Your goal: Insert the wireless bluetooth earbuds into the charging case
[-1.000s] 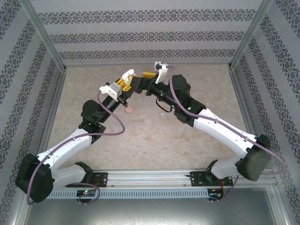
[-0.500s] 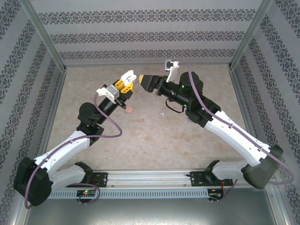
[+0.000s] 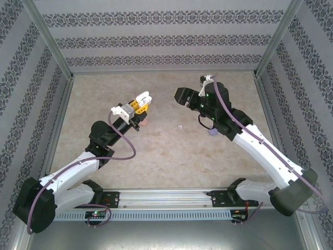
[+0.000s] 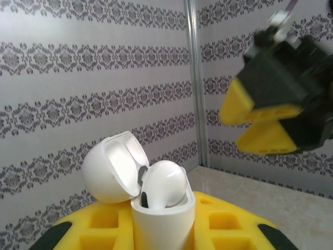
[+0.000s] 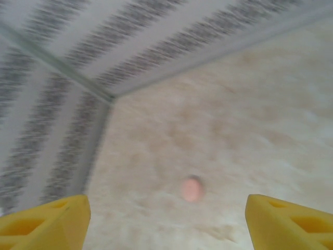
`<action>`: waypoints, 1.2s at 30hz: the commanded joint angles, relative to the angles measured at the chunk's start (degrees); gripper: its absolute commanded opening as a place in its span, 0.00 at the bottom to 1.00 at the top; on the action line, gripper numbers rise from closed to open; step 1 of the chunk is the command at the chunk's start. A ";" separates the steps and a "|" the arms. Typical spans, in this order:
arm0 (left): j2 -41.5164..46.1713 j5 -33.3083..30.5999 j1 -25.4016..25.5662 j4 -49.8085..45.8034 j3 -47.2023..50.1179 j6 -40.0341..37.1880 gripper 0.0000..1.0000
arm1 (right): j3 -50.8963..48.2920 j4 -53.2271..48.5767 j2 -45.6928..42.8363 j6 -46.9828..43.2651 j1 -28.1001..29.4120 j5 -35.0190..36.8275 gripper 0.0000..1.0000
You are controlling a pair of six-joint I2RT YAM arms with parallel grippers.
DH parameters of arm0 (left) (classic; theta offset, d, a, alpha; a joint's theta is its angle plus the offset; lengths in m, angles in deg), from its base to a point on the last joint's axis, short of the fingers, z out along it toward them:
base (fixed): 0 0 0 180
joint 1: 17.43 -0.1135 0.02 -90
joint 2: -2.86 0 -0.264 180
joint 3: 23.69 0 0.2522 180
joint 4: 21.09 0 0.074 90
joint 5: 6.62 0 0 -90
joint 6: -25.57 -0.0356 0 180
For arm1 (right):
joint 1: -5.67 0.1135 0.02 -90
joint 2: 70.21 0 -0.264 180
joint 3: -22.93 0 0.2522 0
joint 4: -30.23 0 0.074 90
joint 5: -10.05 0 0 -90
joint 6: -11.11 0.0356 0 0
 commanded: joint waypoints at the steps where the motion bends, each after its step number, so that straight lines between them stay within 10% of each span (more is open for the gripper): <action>1: 3.47 0.36 0.54 0.48 1.86 1.22 0.00 | -2.15 -8.53 6.03 -1.55 -1.65 3.76 0.78; 14: 9.89 0.13 0.54 0.69 6.86 3.68 0.00 | 11.99 -24.48 34.72 -4.77 -2.09 9.80 0.71; 36: 11.84 1.19 0.62 1.67 8.31 4.52 0.00 | 23.34 -28.59 49.41 0.34 0.00 10.58 0.61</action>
